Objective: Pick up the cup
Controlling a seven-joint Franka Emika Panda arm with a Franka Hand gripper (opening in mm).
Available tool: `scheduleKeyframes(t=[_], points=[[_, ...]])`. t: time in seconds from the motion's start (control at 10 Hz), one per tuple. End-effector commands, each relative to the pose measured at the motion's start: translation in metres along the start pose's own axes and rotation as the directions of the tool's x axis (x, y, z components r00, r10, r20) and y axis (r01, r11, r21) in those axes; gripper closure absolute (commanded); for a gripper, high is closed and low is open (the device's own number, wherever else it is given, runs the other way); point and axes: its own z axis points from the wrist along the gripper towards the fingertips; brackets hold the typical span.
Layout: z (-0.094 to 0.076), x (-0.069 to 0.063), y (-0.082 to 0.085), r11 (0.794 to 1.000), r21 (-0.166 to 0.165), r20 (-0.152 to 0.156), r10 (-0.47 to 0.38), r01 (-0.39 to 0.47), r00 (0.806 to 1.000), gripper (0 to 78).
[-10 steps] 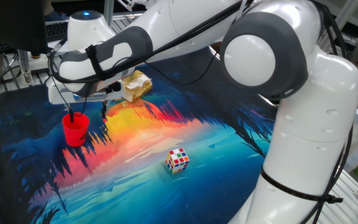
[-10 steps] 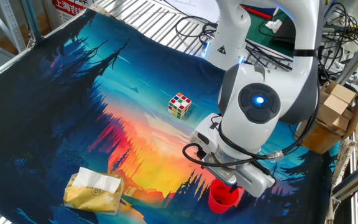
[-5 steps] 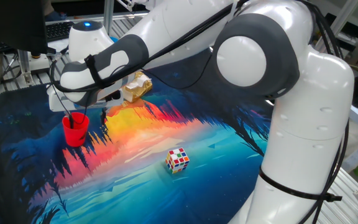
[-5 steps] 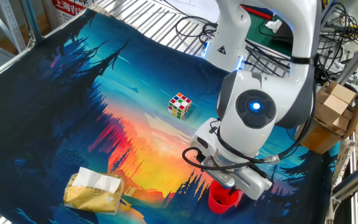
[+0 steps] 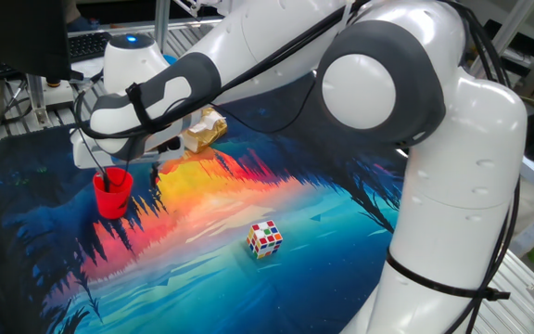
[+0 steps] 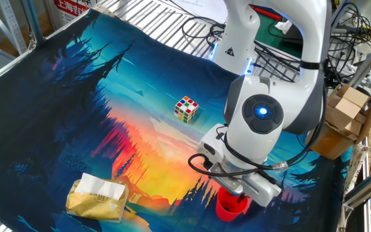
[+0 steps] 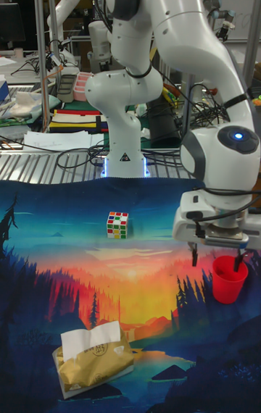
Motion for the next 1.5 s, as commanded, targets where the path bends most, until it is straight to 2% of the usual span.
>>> scheduleKeyframes(t=[0.1, 0.3, 0.4, 1.5], points=[[0.0037, -0.0002, 0.0008, 1.000, -0.019, 0.005, -0.005, 0.005, 1.000, 0.1], [0.0035, 0.0000, 0.0010, 1.000, -0.018, 0.008, -0.001, 0.001, 1.000, 0.1], [0.0035, 0.0000, 0.0010, 1.000, -0.018, 0.008, -0.001, 0.001, 1.000, 76.3], [0.0035, 0.0000, 0.0010, 1.000, -0.018, 0.008, -0.001, 0.001, 1.000, 76.3]])
